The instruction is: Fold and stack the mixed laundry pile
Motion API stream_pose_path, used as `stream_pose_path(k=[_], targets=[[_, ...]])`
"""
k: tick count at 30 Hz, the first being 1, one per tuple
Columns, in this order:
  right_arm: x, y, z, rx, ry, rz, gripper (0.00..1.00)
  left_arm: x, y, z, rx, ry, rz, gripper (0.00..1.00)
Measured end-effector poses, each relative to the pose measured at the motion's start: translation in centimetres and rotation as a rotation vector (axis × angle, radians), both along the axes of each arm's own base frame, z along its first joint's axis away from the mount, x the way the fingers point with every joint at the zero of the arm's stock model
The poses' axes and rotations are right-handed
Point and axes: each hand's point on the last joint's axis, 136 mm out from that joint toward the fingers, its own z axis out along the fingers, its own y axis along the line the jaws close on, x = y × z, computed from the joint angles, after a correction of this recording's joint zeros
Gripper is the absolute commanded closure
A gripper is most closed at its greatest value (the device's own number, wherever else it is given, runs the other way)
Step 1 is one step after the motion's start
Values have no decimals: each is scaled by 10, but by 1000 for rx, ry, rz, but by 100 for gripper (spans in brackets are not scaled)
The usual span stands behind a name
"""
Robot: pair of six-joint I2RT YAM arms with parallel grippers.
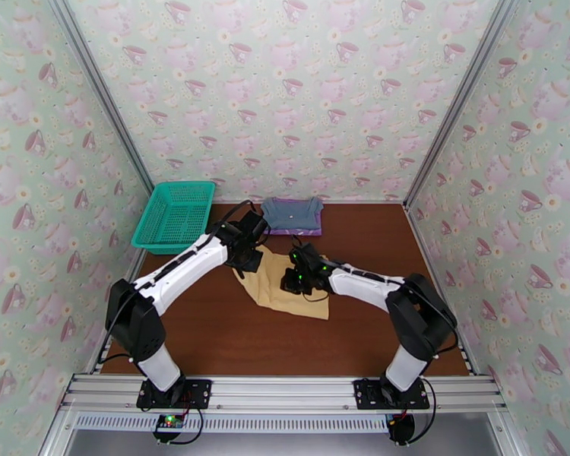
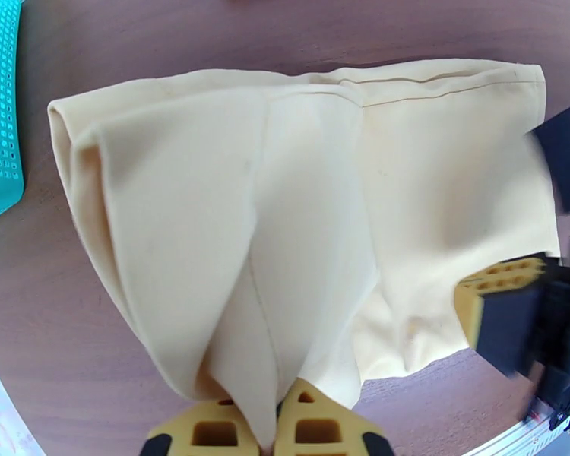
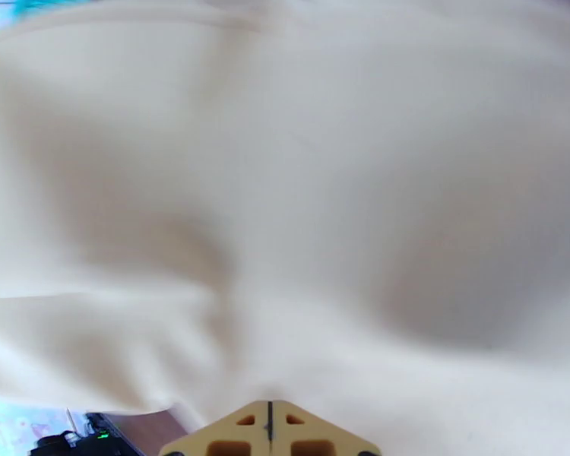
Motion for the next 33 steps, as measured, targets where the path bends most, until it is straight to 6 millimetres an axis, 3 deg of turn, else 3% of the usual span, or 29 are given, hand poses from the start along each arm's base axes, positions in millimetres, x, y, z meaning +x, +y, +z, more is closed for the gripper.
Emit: stream_pose_path(k=[2, 8, 13, 16, 20, 23, 29, 33], targets=[[-3, 4, -21, -1, 46, -10, 98, -1, -3, 4, 0, -4, -7, 100], [10, 41, -21, 112, 31, 6, 98, -6, -25, 12, -1, -20, -43, 100], [10, 38, -19, 99, 22, 6, 97, -12, -44, 2, 31, -1, -73, 100], [8, 13, -8, 47, 4, -10, 91, -14, -46, -8, 72, 17, -78, 100], [15, -38, 31, -8, -88, -62, 87, -10, -39, -14, 134, 21, -66, 100], [16, -76, 46, -40, -136, -113, 85, -6, -36, -11, 163, 10, -60, 100], [2, -150, 7, -164, -42, -212, 82, 1, -35, -2, 189, -10, -64, 100], [1, -165, -3, -191, -12, -229, 84, 5, -38, 0, 190, -13, -66, 100]])
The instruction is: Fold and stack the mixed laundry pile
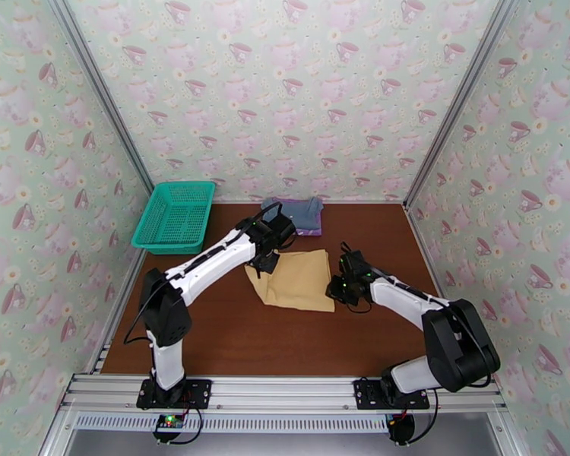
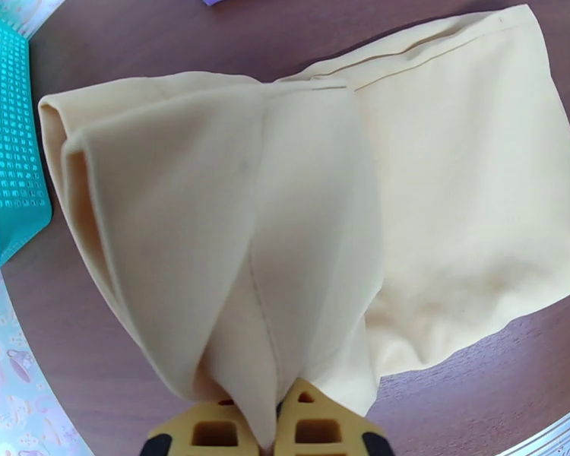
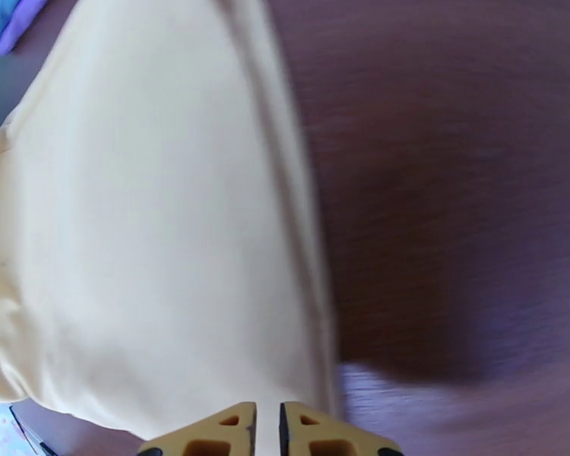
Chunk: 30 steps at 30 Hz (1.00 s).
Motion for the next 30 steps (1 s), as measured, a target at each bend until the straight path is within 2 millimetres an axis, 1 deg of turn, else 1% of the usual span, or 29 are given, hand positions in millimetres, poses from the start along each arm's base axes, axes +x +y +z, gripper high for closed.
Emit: stream_pose_path(k=[3, 5, 6, 12, 16, 20, 23, 27, 30], targets=[[1, 3, -10, 7, 15, 8, 84, 0, -5, 0, 6, 7, -9, 100], [-3, 4, -21, 13, 31, 12, 85, 0, -13, -2, 11, 12, -21, 100], [-2, 6, -22, 27, 29, 14, 85, 0, -18, -4, 13, 15, -28, 100], [3, 10, -23, 56, -12, 18, 85, -3, -56, -16, 18, 37, -70, 100], [4, 12, -23, 68, -28, 21, 85, -7, -88, -20, -26, 48, -91, 100], [5, 12, -22, 74, -39, 23, 85, -16, -118, -26, -88, 77, -117, 100], [5, 12, -22, 76, -46, 23, 85, -22, -138, -37, -131, 106, -125, 100], [5, 12, -22, 79, -52, 23, 84, -27, -153, -59, -162, 156, -117, 100], [5, 12, -22, 80, -56, 23, 84, -28, -161, -74, -180, 184, -107, 94]])
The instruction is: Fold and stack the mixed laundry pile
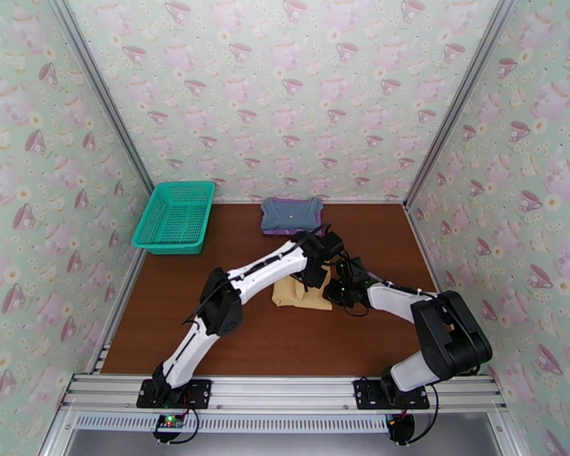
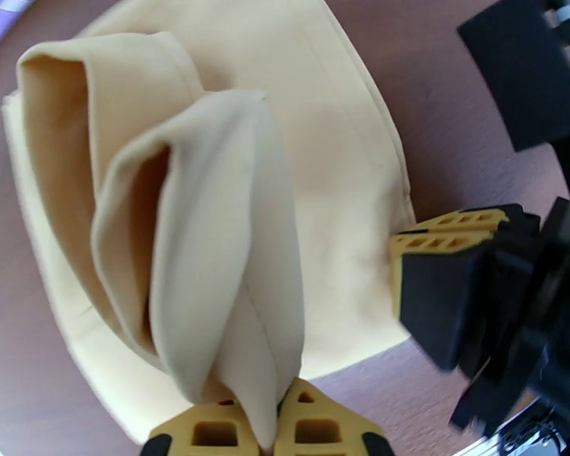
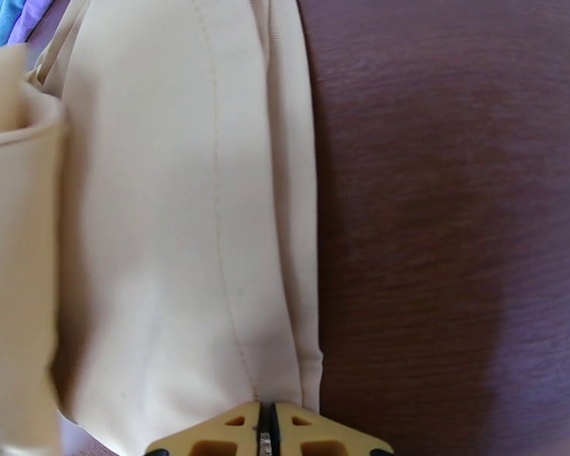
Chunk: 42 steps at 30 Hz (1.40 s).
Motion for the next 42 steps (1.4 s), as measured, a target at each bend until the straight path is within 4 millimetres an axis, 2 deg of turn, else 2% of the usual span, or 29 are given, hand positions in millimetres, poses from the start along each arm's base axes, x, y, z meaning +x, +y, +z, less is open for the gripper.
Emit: stream_pose_path(k=[4, 10, 18, 19, 24, 26, 29, 33, 36, 37, 39, 42], targets=[[0, 0, 0, 1, -3, 0, 84, 1, -7, -6, -23, 10, 13, 91], [-2, -1, 1, 3, -10, 0, 84, 11, -11, -7, -52, -15, 56, 100], [-6, -2, 1, 3, -10, -1, 83, 22, -11, -13, -56, -63, 111, 100], [-7, -3, 1, 3, -9, -1, 83, 23, -11, -13, -56, -67, 113, 97], [-9, -4, 1, 1, -3, -1, 83, 25, -11, -18, -53, -79, 118, 53], [-11, -4, 2, -1, 2, 0, 82, 26, -13, -18, -63, -82, 123, 38], [-15, -6, 2, -10, 12, -3, 80, 27, -18, -17, -85, -83, 117, 25], [-23, -15, 4, -48, 34, -10, 75, 25, -25, -13, -118, -76, 99, 18], [-34, -28, 11, -100, 52, -21, 68, 23, -30, 6, -156, -92, 73, 15], [-37, -34, 18, -121, 48, -25, 65, 23, -30, 18, -173, -105, 64, 15], [-41, -41, 37, -144, 18, -29, 60, 23, -30, 49, -220, -143, 46, 15], [-44, -48, 81, -139, -81, -45, 53, 22, -24, 102, -305, -214, 29, 16]])
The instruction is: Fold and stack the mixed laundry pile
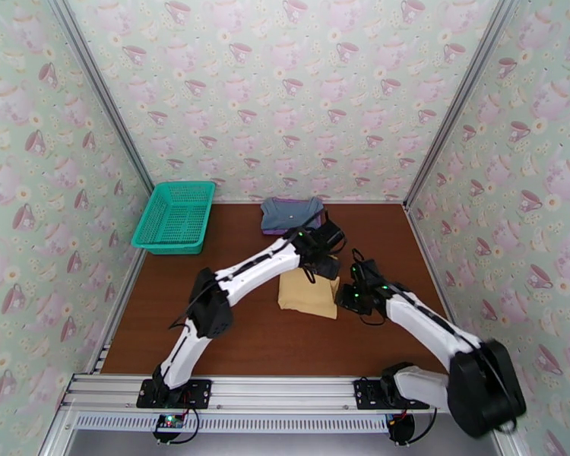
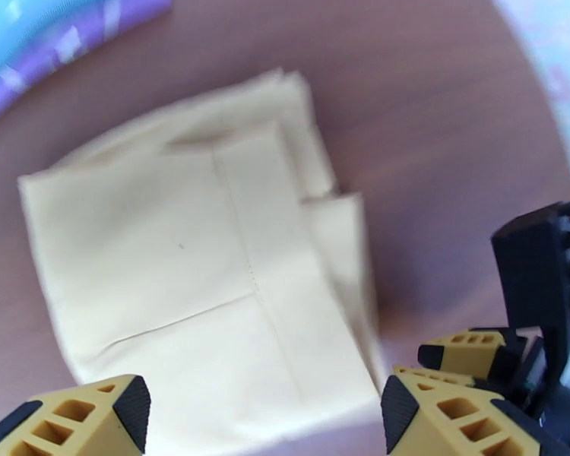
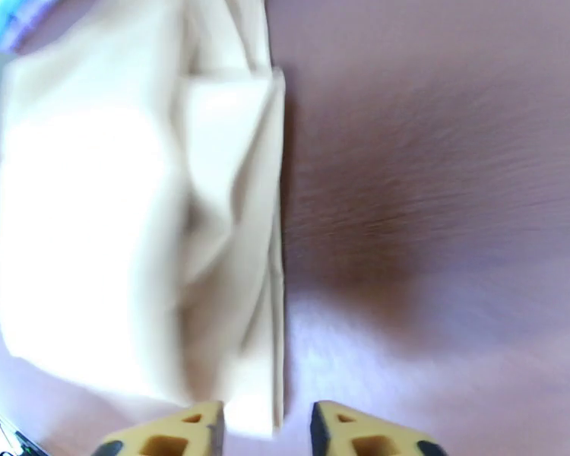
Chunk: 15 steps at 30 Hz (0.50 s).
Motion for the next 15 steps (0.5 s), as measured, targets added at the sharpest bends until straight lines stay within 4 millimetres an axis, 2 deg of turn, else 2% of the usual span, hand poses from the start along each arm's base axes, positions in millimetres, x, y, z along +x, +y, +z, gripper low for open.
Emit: stream_pose_path(k=[1, 3, 4, 6, 8, 11, 13, 15], targets=[[-1, -1, 17, 12, -42, -2, 52, -2, 5, 18, -28, -25, -2, 18], [-3, 0, 39, 39, -100, -3, 52, -4, 19, 40, -65, -58, 2, 21], [-3, 2, 46, 58, -114, -3, 52, -4, 28, 47, -78, -70, 12, 23], [-1, 7, 49, 89, -110, -2, 54, 2, 46, 44, -89, -70, 37, 24], [3, 16, 38, 117, -61, -3, 52, 15, 64, 25, -79, -50, 76, 23], [3, 32, 5, 141, 30, -8, 42, 38, 89, -25, -35, 18, 129, 20], [-12, 43, -15, 154, 79, -16, 36, 54, 101, -59, -7, 70, 155, 18], [-28, 52, -25, 171, 93, -25, 34, 66, 106, -86, 2, 113, 160, 17]])
